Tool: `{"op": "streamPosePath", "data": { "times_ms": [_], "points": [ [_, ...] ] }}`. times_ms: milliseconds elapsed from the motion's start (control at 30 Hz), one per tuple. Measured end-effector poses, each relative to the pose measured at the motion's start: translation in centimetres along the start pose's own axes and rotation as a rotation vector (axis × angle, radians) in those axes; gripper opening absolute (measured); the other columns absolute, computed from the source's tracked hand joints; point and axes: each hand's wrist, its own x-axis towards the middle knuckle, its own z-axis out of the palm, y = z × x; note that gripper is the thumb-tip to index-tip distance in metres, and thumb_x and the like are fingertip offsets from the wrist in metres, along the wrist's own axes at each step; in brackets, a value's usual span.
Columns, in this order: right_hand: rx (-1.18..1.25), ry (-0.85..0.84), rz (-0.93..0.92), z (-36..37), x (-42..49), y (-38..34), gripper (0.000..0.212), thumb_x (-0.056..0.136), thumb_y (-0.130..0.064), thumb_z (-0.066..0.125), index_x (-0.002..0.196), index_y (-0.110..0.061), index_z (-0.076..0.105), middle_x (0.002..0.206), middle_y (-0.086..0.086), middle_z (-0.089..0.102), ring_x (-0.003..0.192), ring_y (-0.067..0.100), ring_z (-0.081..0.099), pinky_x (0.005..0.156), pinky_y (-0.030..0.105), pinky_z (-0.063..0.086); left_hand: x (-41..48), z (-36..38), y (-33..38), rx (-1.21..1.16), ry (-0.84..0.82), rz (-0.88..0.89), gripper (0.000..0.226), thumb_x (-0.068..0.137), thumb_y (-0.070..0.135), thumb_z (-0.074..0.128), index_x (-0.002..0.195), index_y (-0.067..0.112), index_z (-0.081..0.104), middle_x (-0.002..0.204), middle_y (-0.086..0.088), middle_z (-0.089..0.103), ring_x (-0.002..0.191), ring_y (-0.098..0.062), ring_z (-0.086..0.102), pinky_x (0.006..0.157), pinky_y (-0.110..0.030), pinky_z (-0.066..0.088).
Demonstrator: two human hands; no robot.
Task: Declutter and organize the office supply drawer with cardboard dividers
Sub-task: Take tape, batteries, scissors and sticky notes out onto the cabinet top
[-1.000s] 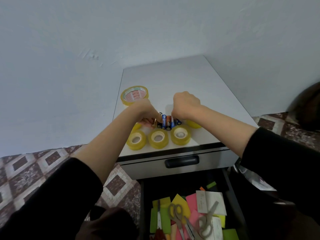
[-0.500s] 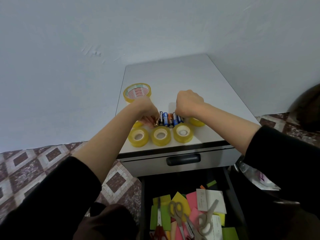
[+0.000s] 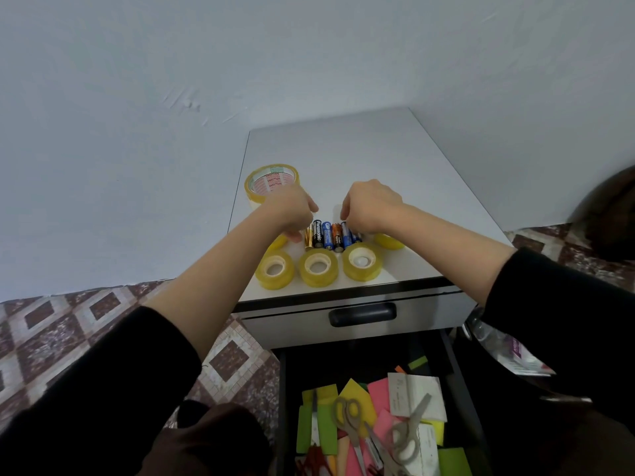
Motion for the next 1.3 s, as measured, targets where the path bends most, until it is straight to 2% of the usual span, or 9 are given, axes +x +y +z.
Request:
{"op": "streamPosePath", "data": {
  "times_ms": [67, 267, 533, 767, 900, 1033, 1100, 1200, 1300],
  "points": [
    [0.0, 0.003, -0.003, 0.1, 0.1, 0.0, 0.03, 0.084, -0.007, 0.055, 0.111, -0.014, 0.065, 0.113, 0.008, 0.062, 0.097, 0.026, 0.06, 0.07, 0.029, 0.047, -0.1, 0.2, 0.1, 0.035, -0.084, 0.033, 0.04, 0.091, -0.002, 0.05, 0.127, 0.014, 0.056, 0.125, -0.012, 0.058, 0.093, -0.027, 0.068, 0.084, -0.036, 0.055],
    [0.028, 0.01, -0.021, 0.3, 0.1, 0.2, 0.03, 0.084, -0.007, 0.052, 0.11, -0.013, 0.066, 0.112, 0.008, 0.062, 0.097, 0.025, 0.06, 0.069, 0.029, 0.045, -0.1, 0.1, -0.5, 0.063, -0.104, 0.06, 0.026, 0.09, -0.001, 0.053, 0.111, 0.007, 0.065, 0.099, -0.007, 0.065, 0.093, -0.025, 0.067, 0.085, -0.038, 0.055],
    [0.028, 0.029, -0.017, -0.2, -0.8, 0.4, 0.028, 0.086, -0.008, 0.054, 0.112, -0.008, 0.064, 0.113, 0.01, 0.062, 0.093, 0.026, 0.058, 0.071, 0.03, 0.046, -0.3, 0.1, -0.6, 0.039, -0.058, 0.087, 0.026, 0.09, 0.004, 0.055, 0.115, 0.005, 0.063, 0.11, -0.012, 0.065, 0.094, -0.027, 0.066, 0.086, -0.038, 0.054],
    [0.115, 0.125, 0.011, -1.7, -2.4, 0.8, 0.028, 0.081, -0.003, 0.053, 0.106, -0.005, 0.067, 0.107, 0.011, 0.065, 0.095, 0.028, 0.062, 0.078, 0.034, 0.051, -2.0, -0.4, -0.9, -0.009, 0.087, 0.169, 0.023, 0.089, 0.01, 0.058, 0.111, 0.006, 0.064, 0.106, -0.011, 0.065, 0.098, -0.022, 0.06, 0.087, -0.032, 0.05],
    [0.229, 0.184, -0.013, -2.0, -4.4, 1.2, 0.022, 0.074, 0.0, 0.054, 0.09, 0.003, 0.07, 0.09, 0.014, 0.071, 0.09, 0.029, 0.066, 0.081, 0.039, 0.056, -5.0, 0.2, -1.4, -0.151, 0.166, 0.27, 0.017, 0.09, 0.011, 0.056, 0.102, 0.009, 0.067, 0.093, -0.004, 0.063, 0.082, -0.009, 0.056, 0.075, -0.017, 0.043],
    [0.385, 0.16, -0.095, -0.5, -8.5, 1.1, 0.016, 0.076, -0.001, 0.057, 0.067, -0.008, 0.068, 0.064, 0.004, 0.06, 0.067, 0.018, 0.057, 0.064, 0.028, 0.05, -9.2, 3.0, -2.3, -0.263, 0.235, 0.35, 0.01, 0.087, 0.013, 0.061, 0.09, 0.013, 0.07, 0.077, 0.006, 0.062, 0.065, 0.001, 0.053, 0.056, -0.002, 0.038],
    [0.451, 0.118, -0.135, 1.2, -10.7, 1.4, 0.012, 0.078, -0.001, 0.059, 0.076, -0.001, 0.071, 0.064, 0.003, 0.06, 0.062, 0.011, 0.054, 0.053, 0.014, 0.042, -11.0, 5.0, -3.3, -0.29, 0.203, 0.395, 0.009, 0.086, 0.015, 0.063, 0.09, 0.014, 0.071, 0.074, 0.008, 0.063, 0.063, 0.003, 0.053, 0.058, -0.002, 0.038],
    [0.496, 0.024, -0.156, 4.8, -13.2, 2.5, 0.01, 0.079, -0.002, 0.061, 0.078, 0.0, 0.071, 0.058, -0.006, 0.057, 0.05, 0.001, 0.052, 0.043, 0.009, 0.04, -12.9, 8.7, -5.9, -0.333, 0.106, 0.406, 0.008, 0.086, 0.015, 0.065, 0.09, 0.017, 0.07, 0.072, 0.01, 0.063, 0.063, 0.007, 0.055, 0.063, -0.007, 0.04],
    [0.49, -0.083, -0.108, 9.5, -14.8, 4.3, 0.011, 0.079, -0.002, 0.062, 0.077, -0.004, 0.072, 0.061, -0.001, 0.061, 0.052, 0.003, 0.055, 0.041, 0.008, 0.04, -13.8, 13.0, -9.1, -0.309, -0.023, 0.279, 0.009, 0.086, 0.017, 0.064, 0.093, 0.018, 0.071, 0.079, 0.003, 0.067, 0.072, -0.004, 0.059, 0.071, -0.015, 0.045]
  ]
}}
